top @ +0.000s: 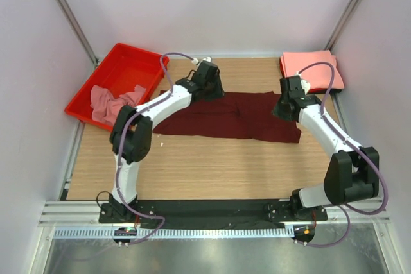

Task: Fold and stack the t-shirts
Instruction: Fold the tshirt

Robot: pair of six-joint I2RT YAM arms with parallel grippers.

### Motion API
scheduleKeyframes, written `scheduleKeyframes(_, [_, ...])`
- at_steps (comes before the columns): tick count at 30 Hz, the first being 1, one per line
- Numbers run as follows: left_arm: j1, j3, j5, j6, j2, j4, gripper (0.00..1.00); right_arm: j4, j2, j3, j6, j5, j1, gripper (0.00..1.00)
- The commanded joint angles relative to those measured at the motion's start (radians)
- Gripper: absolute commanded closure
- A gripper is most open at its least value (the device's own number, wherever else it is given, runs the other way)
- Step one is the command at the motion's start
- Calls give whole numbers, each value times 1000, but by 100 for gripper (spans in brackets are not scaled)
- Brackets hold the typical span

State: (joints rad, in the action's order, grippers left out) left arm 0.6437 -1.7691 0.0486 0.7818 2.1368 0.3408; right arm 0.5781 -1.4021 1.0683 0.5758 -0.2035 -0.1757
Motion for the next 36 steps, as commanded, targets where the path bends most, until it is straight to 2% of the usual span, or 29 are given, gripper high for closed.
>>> scheduleKeyframes(1, [5, 164, 74, 8, -206, 93, 61, 74, -14, -34, 125, -65, 62, 74])
scheduleKeyframes(3, [5, 291, 111, 28, -262, 124, 60, 66, -18, -71, 131, -59, 93, 75])
scheduleKeyframes(7, [1, 431, 164, 36, -392, 167, 59, 11, -31, -146, 113, -62, 156, 74])
scheduleKeyframes(12, [-77, 548, 194, 80, -437, 224, 58, -53, -50, -185, 98, -129, 163, 74])
scheduleKeyframes(17, [-157, 669, 240, 126, -439, 208, 58, -87, -86, -226, 105, -158, 163, 74])
scheduleKeyframes(20, [-196, 686, 261, 132, -399, 198, 58, -109, -129, -242, 87, -181, 200, 75])
scheduleKeyframes(26, [-216, 665, 359, 142, -321, 302, 60, -119, -176, -258, 53, -226, 228, 76])
scheduleKeyframes(36, [-219, 694, 378, 163, -357, 351, 62, -118, -156, -280, 16, -257, 277, 76])
